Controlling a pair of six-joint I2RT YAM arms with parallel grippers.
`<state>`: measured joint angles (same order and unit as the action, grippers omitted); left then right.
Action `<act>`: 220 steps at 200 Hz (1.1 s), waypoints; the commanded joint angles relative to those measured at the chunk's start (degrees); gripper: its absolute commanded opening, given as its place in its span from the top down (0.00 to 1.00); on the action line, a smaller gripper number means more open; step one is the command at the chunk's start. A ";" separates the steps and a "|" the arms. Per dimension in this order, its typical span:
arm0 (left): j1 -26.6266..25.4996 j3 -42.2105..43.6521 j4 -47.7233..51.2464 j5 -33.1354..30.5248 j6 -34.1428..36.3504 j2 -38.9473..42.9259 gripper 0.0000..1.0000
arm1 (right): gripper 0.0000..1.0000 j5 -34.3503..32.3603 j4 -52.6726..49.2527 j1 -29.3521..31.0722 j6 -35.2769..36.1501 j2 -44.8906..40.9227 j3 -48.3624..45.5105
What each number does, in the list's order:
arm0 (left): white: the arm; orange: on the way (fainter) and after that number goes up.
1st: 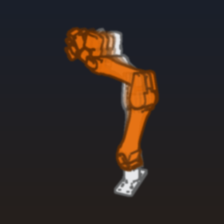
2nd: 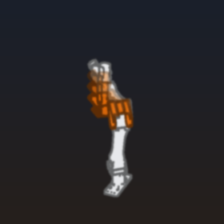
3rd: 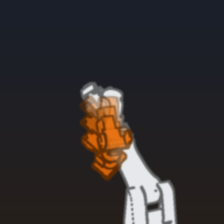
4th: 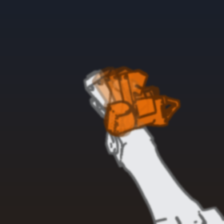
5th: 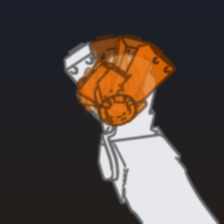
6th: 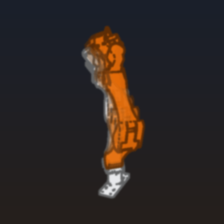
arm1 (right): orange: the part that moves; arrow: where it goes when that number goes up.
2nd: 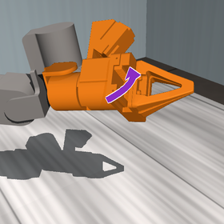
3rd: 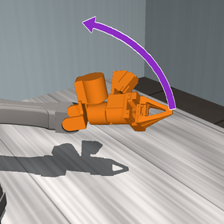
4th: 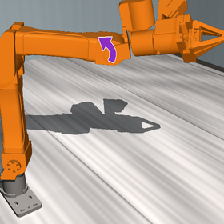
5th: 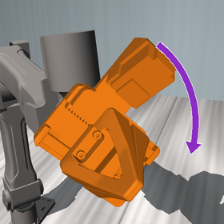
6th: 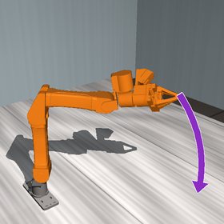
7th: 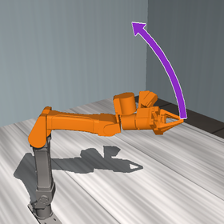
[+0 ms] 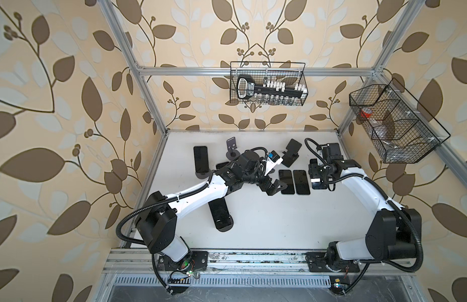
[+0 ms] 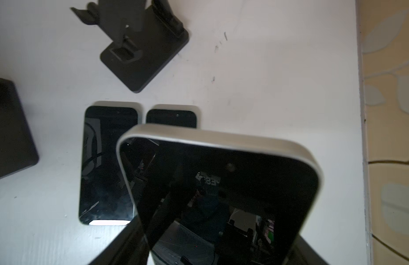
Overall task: Remove the phone from the phone stand
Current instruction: 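Carry the held black phone over the flat phones with the right gripper, then lower the held phone flat beside the two flat phones with the right gripper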
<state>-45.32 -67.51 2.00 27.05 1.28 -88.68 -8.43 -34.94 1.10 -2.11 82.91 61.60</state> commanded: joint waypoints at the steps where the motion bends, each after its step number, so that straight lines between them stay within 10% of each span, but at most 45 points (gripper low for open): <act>1: -0.78 0.18 -0.29 -1.48 1.14 0.47 0.01 | 0.43 -0.72 2.45 -1.69 -0.17 2.34 -0.33; 220: -1.53 0.45 1.68 -7.97 3.96 4.22 0.01 | 0.42 3.86 1.02 -6.90 0.70 15.70 5.38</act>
<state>-46.22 -67.13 3.36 20.23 3.90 -87.33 -5.26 -33.32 -5.69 -1.45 97.71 63.66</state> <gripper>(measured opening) 0.988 0.715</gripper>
